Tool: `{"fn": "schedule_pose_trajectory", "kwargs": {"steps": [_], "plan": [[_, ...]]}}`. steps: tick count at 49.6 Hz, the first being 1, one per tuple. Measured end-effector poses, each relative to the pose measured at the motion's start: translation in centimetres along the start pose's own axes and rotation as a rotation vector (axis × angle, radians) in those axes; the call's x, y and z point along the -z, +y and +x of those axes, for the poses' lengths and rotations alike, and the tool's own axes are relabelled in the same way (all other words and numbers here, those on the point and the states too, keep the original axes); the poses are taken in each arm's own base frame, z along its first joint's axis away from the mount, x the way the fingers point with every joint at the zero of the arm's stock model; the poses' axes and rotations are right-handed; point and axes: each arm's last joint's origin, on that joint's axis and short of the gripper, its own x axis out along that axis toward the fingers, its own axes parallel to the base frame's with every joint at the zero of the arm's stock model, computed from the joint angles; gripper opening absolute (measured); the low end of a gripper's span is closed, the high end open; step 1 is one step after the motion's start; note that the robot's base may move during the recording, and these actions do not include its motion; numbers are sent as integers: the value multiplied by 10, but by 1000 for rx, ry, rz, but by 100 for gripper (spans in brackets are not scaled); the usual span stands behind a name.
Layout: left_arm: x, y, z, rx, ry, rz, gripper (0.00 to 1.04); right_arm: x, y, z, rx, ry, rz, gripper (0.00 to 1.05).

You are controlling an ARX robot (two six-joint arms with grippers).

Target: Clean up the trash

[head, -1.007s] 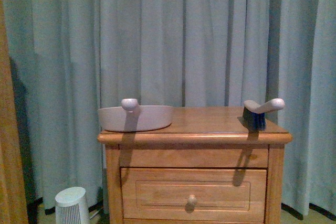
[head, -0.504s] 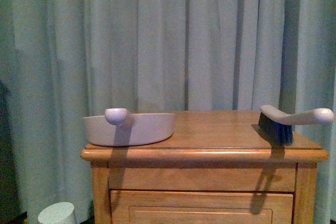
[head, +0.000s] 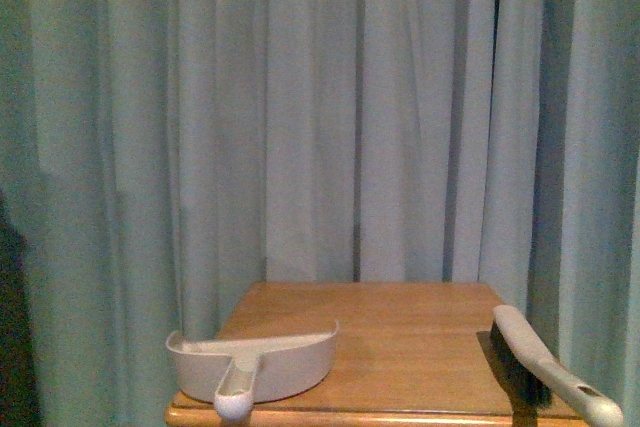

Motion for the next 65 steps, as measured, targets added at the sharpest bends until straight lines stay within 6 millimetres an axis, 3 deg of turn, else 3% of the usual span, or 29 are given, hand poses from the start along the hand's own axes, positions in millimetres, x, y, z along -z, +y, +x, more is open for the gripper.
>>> {"fn": "schedule_pose_trajectory", "kwargs": {"steps": [6, 11, 15, 19, 28, 36, 41, 50, 65], "plan": [[0, 0, 0, 3, 2, -4, 97, 0, 0, 0, 0, 0, 0, 97], [4, -3, 4, 135, 271, -200, 97, 0, 0, 0, -1, 0, 0, 97], [5, -4, 11, 139, 346, -233, 97, 0, 0, 0, -1, 0, 0, 97], [-7, -4, 25, 104, 392, -232, 97, 0, 0, 0, -1, 0, 0, 97], [-68, -26, 92, 92, 547, -111, 97, 0, 0, 0, -1, 0, 0, 97], [-123, -74, 150, 128, 549, 2, 97, 0, 0, 0, -1, 0, 0, 97], [-136, -102, 180, 123, 561, 25, 97, 0, 0, 0, -1, 0, 0, 97], [-122, -153, 224, 102, 663, -12, 97, 0, 0, 0, -1, 0, 0, 97], [-93, -192, 252, 63, 739, -37, 97, 0, 0, 0, -1, 0, 0, 97]]}}
